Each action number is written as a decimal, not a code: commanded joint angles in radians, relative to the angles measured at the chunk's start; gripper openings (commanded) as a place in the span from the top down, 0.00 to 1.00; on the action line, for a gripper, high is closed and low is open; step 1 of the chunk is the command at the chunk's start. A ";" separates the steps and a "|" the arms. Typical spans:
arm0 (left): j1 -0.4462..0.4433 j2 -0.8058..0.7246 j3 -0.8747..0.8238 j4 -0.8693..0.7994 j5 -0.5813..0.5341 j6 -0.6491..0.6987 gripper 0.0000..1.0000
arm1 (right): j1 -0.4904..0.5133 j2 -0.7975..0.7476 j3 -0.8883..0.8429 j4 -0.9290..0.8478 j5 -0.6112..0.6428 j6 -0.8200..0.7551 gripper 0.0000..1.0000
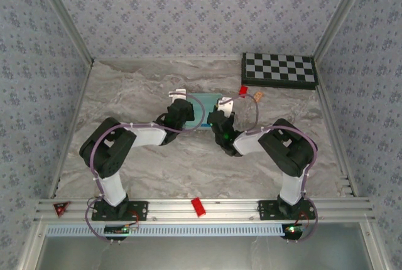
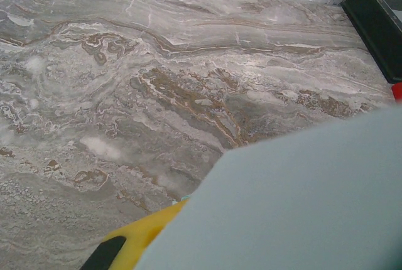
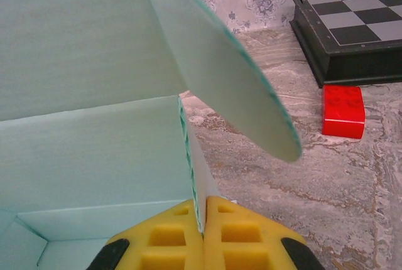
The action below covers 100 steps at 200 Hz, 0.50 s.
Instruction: Fold the paper box
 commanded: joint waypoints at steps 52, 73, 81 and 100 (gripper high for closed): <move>-0.027 -0.026 -0.094 0.065 0.020 -0.018 0.89 | 0.028 -0.013 -0.049 0.010 0.035 0.052 0.95; -0.033 -0.028 -0.104 0.069 0.011 -0.015 0.90 | 0.033 -0.019 -0.059 0.005 0.041 0.060 0.95; -0.036 -0.029 -0.109 0.072 0.009 -0.015 0.89 | 0.035 -0.021 -0.061 0.003 0.045 0.061 0.95; -0.039 -0.029 -0.121 0.083 0.008 -0.015 0.90 | 0.043 -0.023 -0.061 -0.010 0.055 0.068 0.95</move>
